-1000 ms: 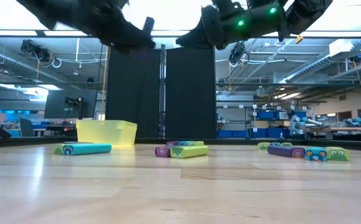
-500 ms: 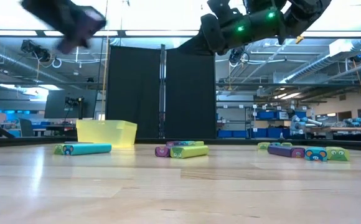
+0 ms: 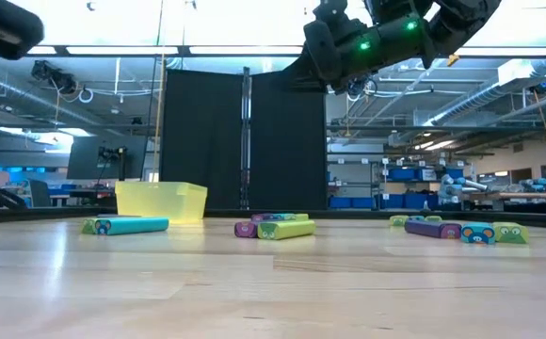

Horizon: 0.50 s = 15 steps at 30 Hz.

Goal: Sort blocks
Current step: Put the purple block into the blue bin

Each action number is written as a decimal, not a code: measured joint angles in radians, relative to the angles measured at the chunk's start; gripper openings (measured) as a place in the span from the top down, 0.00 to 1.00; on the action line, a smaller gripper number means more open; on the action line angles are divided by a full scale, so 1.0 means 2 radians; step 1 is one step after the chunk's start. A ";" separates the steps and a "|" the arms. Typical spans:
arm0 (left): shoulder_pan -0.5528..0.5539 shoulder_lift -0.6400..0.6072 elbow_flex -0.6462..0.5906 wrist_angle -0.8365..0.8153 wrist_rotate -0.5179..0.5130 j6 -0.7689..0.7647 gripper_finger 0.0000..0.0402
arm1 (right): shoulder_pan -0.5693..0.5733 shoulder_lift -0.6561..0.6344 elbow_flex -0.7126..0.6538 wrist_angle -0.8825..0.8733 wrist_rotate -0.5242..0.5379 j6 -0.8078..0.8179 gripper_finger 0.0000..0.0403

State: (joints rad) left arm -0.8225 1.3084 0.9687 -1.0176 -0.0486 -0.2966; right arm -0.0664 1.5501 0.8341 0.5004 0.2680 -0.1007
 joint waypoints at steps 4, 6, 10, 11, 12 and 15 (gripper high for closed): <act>-0.028 0.061 0.020 -0.026 0.007 0.029 0.71 | 0.006 0.000 0.000 -0.001 0.000 0.011 0.59; -0.036 0.088 0.039 -0.042 0.006 0.052 0.71 | 0.009 0.000 0.000 -0.001 0.000 0.015 0.59; -0.046 0.130 0.066 -0.068 0.004 0.088 0.71 | 0.016 0.000 0.000 -0.001 0.000 0.016 0.59; -0.048 0.136 0.070 -0.067 0.004 0.095 0.71 | 0.018 0.000 0.000 -0.001 0.000 0.016 0.59; -0.049 0.143 0.071 -0.066 0.004 0.103 0.71 | 0.020 0.000 0.000 -0.001 0.000 0.016 0.59; -0.054 0.153 0.072 -0.060 0.003 0.116 0.71 | 0.023 0.000 0.000 -0.001 0.000 0.021 0.60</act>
State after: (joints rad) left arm -0.9300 1.6151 1.1122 -1.1368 -0.0419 -0.0653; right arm -0.0207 1.5505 0.8340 0.4980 0.2680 -0.0593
